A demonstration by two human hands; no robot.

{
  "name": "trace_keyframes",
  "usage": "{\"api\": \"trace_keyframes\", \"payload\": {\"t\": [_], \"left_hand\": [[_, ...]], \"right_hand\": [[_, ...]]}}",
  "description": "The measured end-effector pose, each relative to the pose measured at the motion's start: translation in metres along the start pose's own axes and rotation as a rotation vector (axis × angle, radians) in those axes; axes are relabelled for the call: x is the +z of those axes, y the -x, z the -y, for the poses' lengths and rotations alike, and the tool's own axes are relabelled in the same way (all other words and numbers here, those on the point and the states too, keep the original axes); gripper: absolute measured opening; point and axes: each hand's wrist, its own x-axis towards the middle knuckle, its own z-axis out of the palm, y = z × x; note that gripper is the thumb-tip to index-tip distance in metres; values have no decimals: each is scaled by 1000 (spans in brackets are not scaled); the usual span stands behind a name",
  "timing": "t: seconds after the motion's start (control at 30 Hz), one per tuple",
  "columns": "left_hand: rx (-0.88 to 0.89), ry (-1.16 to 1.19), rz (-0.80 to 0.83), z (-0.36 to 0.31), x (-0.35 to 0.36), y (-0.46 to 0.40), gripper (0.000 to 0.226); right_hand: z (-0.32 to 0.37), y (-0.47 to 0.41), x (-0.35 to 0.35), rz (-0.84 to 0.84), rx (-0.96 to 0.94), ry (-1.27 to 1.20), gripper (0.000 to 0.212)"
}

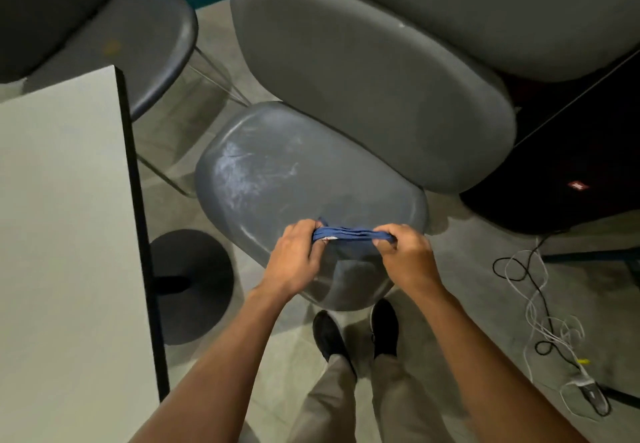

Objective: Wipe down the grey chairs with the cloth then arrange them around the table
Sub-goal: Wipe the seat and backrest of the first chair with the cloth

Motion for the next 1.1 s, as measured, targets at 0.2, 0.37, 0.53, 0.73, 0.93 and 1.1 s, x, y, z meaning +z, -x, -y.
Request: {"api": "trace_keyframes", "payload": {"t": [0.2, 0.37, 0.53, 0.73, 0.93, 1.1], "left_hand": [[62, 60, -88, -30, -50, 38, 12], [94, 171, -161, -58, -82, 77, 9], [164, 357, -201, -78, -105, 104, 21], [264, 314, -137, -92, -128, 116, 40], [288, 229, -82, -106, -133, 108, 31], [246, 250, -201, -127, -135, 89, 12]], "right_hand": [[55, 31, -39, -65, -121, 14, 17], [94, 63, -73, -62, -133, -33, 19], [122, 84, -105, -39, -178, -136, 23], [151, 97, -142, 54, -281, -162, 26], [158, 89, -167, 101, -335, -161, 32], [151, 66, -192, 112, -308, -122, 26]]}}
